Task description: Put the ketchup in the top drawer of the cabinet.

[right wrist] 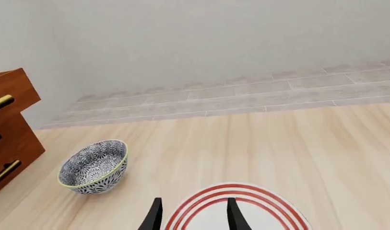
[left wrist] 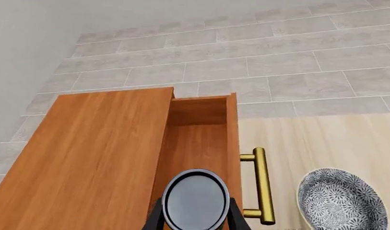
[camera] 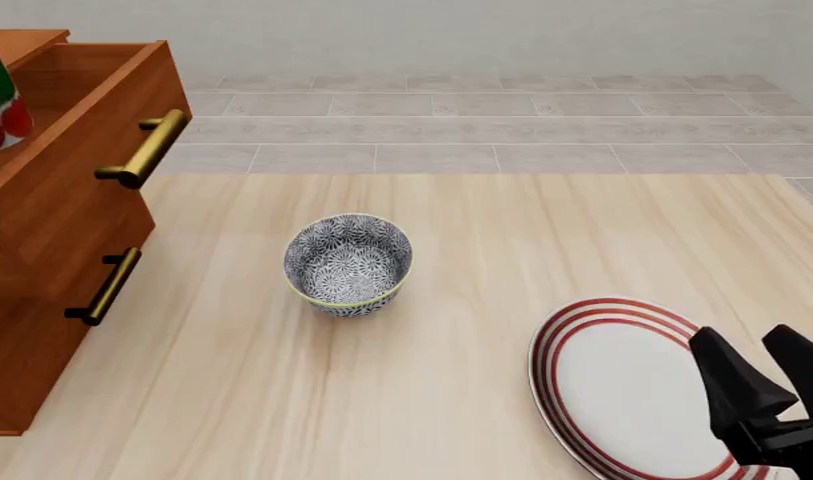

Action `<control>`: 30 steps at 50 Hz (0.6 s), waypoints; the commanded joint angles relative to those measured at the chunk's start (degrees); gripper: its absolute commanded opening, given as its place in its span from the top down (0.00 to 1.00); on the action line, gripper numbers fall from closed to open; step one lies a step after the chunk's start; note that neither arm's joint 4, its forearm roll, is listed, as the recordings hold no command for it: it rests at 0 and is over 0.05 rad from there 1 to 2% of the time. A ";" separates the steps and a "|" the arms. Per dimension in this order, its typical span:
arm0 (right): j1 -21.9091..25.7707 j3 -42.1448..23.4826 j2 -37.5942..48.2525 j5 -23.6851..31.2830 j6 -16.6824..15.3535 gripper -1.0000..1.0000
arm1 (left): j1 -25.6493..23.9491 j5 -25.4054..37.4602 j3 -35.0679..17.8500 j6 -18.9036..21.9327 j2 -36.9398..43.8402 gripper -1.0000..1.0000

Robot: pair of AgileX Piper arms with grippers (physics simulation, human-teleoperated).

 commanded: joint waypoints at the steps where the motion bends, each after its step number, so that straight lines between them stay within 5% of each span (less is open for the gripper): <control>1: 0.24 0.01 1.04 -0.64 0.00 0.00 | 0.60 -2.31 1.94 1.48 1.11 1.00; 30: 0.30 0.01 1.02 -0.24 -0.05 0.00 | 0.80 -6.45 8.36 2.64 1.37 1.00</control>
